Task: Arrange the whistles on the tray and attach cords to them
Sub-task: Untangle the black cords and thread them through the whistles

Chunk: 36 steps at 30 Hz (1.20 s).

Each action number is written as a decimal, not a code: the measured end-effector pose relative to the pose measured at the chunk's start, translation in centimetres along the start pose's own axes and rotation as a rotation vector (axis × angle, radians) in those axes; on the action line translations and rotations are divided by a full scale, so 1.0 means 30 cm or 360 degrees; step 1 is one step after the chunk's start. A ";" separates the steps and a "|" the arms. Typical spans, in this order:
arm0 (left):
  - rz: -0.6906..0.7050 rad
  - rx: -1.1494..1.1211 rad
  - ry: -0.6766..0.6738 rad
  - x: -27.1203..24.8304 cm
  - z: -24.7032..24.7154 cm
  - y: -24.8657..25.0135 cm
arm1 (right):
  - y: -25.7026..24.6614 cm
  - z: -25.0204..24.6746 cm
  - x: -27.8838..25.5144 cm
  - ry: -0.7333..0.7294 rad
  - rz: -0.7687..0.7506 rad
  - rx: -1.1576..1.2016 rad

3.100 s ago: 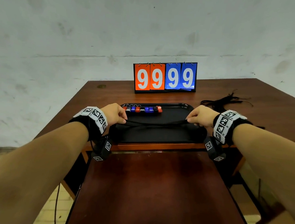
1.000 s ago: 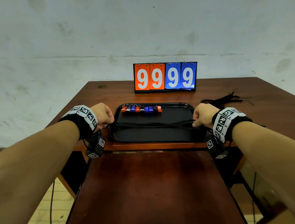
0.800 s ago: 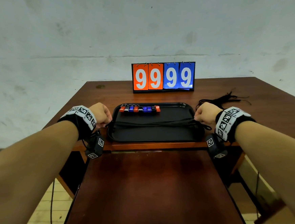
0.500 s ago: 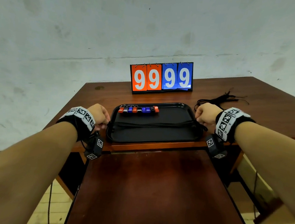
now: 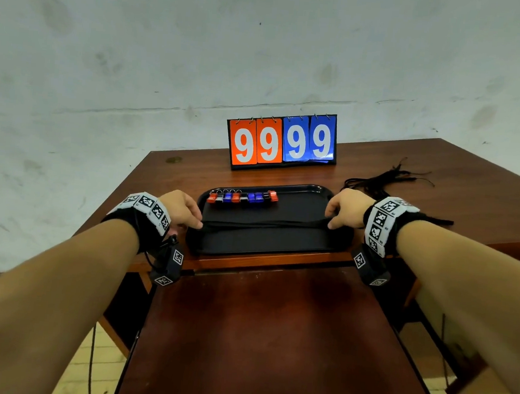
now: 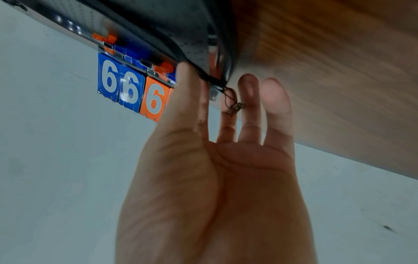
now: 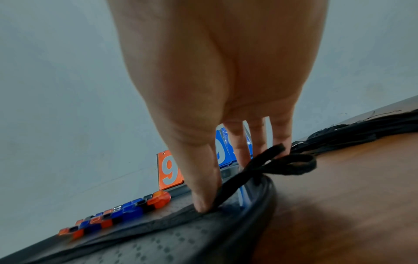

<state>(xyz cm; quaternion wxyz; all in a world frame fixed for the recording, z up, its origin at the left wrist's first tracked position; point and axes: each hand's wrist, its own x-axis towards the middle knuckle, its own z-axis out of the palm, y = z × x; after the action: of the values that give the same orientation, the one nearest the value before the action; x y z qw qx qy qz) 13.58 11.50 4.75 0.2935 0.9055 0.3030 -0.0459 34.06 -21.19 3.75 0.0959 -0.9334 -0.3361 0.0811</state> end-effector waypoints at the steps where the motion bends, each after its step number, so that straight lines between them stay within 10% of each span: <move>1: 0.0012 0.0027 -0.0003 0.003 0.002 -0.002 | 0.001 0.004 0.004 -0.0003 0.0002 -0.0031; 13: 0.0311 0.0111 0.0300 -0.008 0.024 0.262 | 0.084 -0.087 -0.083 0.0205 0.0100 0.0213; 36: 0.0815 0.0303 0.0065 0.251 0.512 1.095 | 0.683 -0.207 -0.078 0.0244 0.0397 0.0442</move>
<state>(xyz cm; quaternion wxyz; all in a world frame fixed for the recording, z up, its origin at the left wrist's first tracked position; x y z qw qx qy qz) 40.07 -14.31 6.67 0.2029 0.9769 0.0644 0.0198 46.15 -38.96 5.19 0.2380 -0.9491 -0.1952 0.0666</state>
